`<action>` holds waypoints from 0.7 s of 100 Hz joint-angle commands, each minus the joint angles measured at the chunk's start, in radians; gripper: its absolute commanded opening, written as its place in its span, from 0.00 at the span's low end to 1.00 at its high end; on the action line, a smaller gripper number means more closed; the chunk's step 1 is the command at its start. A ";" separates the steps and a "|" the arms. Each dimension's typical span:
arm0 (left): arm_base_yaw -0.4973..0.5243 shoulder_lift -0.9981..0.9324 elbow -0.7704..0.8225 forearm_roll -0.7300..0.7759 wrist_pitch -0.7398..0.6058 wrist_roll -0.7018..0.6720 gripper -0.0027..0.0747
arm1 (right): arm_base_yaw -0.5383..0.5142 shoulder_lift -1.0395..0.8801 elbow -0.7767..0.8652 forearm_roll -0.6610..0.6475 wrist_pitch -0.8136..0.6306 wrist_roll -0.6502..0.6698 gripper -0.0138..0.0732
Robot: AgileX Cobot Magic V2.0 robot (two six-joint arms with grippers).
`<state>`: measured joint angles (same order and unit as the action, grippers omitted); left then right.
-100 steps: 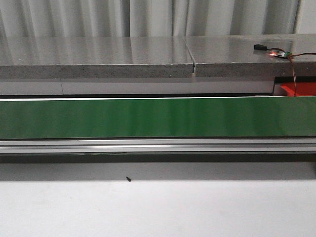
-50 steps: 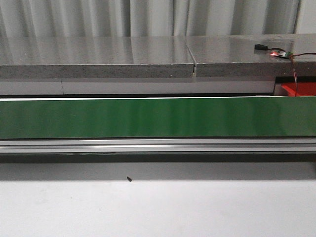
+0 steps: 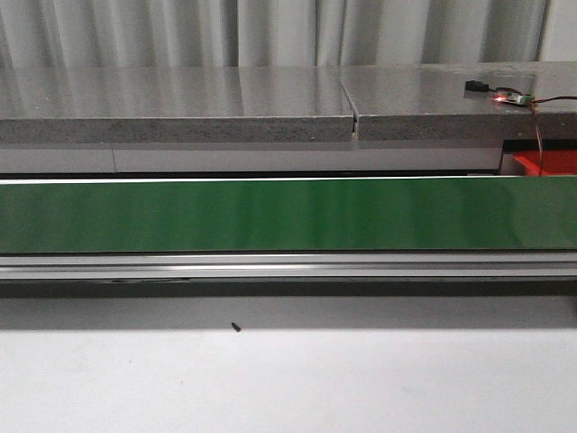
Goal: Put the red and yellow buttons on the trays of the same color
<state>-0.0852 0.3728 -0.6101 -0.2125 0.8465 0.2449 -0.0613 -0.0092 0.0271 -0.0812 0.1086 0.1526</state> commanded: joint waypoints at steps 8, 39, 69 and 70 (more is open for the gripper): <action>-0.008 0.007 -0.024 -0.019 -0.065 0.000 0.01 | 0.000 -0.022 -0.014 -0.002 -0.076 0.000 0.02; 0.021 -0.004 0.041 0.069 -0.303 -0.128 0.01 | 0.000 -0.022 -0.014 -0.002 -0.076 0.000 0.02; 0.050 -0.133 0.299 0.129 -0.707 -0.233 0.01 | 0.000 -0.022 -0.014 -0.002 -0.076 0.000 0.02; 0.050 -0.137 0.304 0.140 -0.707 -0.245 0.01 | 0.000 -0.022 -0.014 -0.002 -0.076 0.000 0.02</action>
<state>-0.0368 0.2597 -0.3374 -0.1033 0.2695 0.0811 -0.0613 -0.0092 0.0271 -0.0812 0.1086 0.1547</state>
